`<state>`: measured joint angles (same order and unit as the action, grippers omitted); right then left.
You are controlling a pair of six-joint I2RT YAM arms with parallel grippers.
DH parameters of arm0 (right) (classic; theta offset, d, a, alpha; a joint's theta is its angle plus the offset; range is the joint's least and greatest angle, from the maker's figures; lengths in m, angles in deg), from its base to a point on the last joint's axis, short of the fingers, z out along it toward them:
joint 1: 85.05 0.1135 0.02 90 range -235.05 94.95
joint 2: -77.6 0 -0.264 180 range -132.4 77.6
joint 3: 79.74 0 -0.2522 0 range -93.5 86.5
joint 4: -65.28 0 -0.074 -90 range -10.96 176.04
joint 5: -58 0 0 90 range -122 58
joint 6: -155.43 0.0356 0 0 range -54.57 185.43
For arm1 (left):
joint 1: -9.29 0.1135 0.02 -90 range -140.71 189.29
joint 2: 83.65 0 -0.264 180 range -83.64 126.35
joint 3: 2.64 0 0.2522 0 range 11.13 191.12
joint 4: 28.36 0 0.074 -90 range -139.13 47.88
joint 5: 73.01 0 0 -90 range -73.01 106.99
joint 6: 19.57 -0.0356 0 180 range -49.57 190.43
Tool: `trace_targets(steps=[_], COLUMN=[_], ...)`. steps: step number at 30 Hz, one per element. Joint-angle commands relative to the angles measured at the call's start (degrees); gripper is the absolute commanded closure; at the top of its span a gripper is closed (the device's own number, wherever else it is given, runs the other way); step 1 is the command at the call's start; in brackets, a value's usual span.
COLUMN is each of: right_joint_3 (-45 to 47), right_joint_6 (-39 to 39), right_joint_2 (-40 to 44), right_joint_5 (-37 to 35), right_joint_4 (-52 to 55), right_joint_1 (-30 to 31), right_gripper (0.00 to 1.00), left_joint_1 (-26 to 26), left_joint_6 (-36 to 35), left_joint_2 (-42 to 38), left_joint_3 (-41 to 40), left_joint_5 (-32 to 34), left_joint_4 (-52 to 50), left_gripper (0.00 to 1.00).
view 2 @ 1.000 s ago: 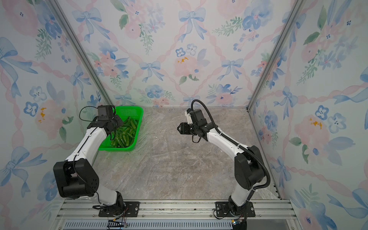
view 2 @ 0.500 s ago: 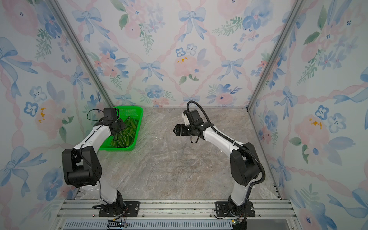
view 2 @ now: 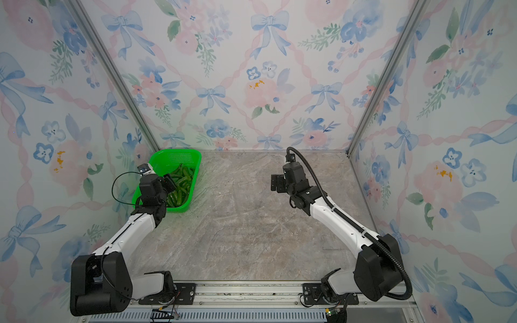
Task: Take small green peppers out of containers
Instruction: Place the green pepper in the basket, then reset both arms
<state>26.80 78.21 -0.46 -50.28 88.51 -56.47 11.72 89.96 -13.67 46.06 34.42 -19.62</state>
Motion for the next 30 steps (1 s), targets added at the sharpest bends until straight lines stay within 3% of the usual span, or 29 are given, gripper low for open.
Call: trace_targets(steps=[1,3,6,10,12,18,23,26,30], right_joint_3=[5.99,7.49,10.77,21.61,25.15,37.24,43.12,41.82,43.51], right_joint_6=[-13.63,-16.13,-12.56,-13.97,-15.75,-20.94,-15.73,-14.22,-14.66], right_joint_2=[1.06,0.60,0.07,3.73,4.81,5.45,2.69,1.44,-12.12], right_joint_5=[-10.89,-12.09,-9.89,-8.61,-9.49,-8.43,4.13,6.75,7.56], right_joint_4=[-8.87,-8.30,-9.53,-23.26,-27.75,-46.09,-59.06,-57.85,-75.54], right_joint_1=[-0.25,-2.17,-7.46,-8.88,-8.98,-12.51,-22.48,-23.25,-22.70], right_gripper=[0.03,0.03,0.03,0.03,0.03,0.03,0.03,0.03,0.03], left_joint_1=[-3.05,-3.83,-5.03,-7.13,-7.18,-7.88,-9.49,-10.52,-10.52], left_joint_6=[-8.40,-8.47,-6.84,-10.07,-10.06,-11.40,-13.63,-14.50,-14.71], left_joint_2=[-1.07,0.18,2.41,5.94,6.90,11.05,16.92,17.68,18.44], left_joint_3=[-10.46,-13.35,-18.17,-22.72,-23.79,-26.12,-24.97,-25.00,-24.93], left_joint_5=[6.39,6.74,4.22,4.10,2.30,3.73,3.33,4.30,4.15], left_joint_4=[23.15,26.78,31.27,39.40,41.30,50.58,54.49,54.84,55.74], left_gripper=[0.28,0.27,0.24,0.18,0.02,0.02,0.02,0.02,0.02])
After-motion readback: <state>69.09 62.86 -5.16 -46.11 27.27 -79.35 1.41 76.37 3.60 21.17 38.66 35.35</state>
